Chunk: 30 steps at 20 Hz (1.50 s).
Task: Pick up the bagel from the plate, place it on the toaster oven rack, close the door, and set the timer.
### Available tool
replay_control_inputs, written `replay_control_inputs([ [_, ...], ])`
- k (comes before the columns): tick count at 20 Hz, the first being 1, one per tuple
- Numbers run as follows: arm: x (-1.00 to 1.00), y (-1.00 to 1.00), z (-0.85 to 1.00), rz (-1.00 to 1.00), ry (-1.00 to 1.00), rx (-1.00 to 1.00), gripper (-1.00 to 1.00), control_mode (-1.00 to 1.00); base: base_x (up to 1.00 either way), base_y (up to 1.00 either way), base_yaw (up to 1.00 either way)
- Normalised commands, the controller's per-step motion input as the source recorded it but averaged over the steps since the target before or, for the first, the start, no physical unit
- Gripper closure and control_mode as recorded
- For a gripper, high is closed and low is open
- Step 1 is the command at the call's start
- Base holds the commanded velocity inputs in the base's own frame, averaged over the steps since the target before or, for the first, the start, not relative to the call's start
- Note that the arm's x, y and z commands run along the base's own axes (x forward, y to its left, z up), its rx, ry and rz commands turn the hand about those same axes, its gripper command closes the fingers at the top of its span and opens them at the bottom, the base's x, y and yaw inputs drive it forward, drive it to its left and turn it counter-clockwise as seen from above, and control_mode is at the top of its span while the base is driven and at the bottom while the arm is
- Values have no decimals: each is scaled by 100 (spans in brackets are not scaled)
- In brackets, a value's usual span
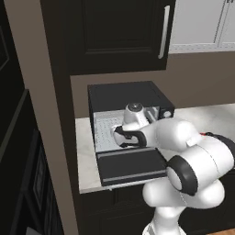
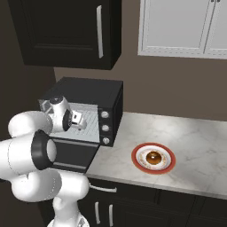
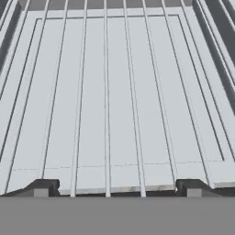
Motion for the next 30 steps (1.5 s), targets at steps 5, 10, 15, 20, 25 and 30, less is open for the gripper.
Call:
replay_control_inputs([
  [5, -100, 0, -32, -1, 14, 0, -100, -100, 0, 0, 0],
  [10, -100, 0, -33, 0, 4, 0, -100, -100, 0, 0, 0],
  [15, -100, 0, -8, 0, 0, 0, -100, -100, 0, 0, 0],
  [20, -98, -21, 14, 0, -7, 0, -100, -100, 0, 0, 0],
  [25, -56, -56, 43, 0, -9, 1, -100, -100, 0, 0, 0],
  [30, -20, -79, 46, 0, -2, 2, -100, -100, 0, 0, 0],
])
